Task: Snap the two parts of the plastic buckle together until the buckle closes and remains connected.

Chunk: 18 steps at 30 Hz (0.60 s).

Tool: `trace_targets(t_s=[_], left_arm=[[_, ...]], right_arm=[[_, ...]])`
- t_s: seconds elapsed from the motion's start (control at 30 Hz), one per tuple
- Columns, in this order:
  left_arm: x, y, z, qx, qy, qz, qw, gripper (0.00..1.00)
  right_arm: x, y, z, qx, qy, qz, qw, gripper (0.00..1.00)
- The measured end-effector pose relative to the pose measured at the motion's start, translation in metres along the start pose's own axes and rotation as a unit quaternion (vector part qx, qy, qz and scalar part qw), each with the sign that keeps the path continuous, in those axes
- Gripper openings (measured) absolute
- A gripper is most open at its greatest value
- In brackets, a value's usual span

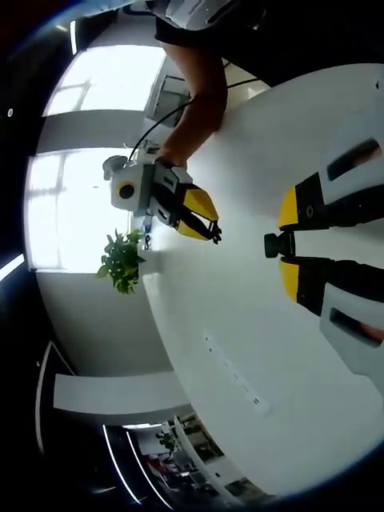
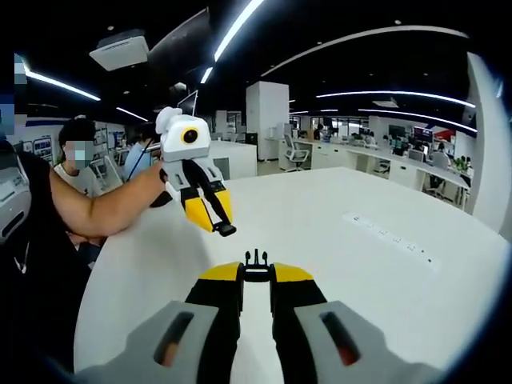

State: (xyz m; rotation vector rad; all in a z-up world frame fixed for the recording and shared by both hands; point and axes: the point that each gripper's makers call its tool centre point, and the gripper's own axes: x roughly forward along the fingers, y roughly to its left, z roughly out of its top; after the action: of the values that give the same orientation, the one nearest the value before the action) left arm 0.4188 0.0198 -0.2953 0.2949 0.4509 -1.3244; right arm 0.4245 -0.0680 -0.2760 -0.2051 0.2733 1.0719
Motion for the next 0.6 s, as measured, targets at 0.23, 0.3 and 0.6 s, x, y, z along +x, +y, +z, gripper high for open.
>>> trace_targets(t_s=[0.23,0.3,0.6], left_arm=[[0.0,0.0014,-0.0065,-0.004,0.001,0.0,1.0,0.11],[0.0004,0.0017,-0.0079,-0.004,0.003,-0.001,1.0,0.11],[0.0022,-0.0043,-0.0081,-0.006,0.002,-0.011,0.9999,0.11]], right_arm=[[0.0009,-0.0001,-0.0021,0.002,0.001,0.004,1.0,0.12],[0.0016,-0.0001,-0.0035,0.003,0.003,0.005,1.0,0.12],[0.004,0.0037,-0.0078,0.002,0.009,0.018,0.9998,0.12]])
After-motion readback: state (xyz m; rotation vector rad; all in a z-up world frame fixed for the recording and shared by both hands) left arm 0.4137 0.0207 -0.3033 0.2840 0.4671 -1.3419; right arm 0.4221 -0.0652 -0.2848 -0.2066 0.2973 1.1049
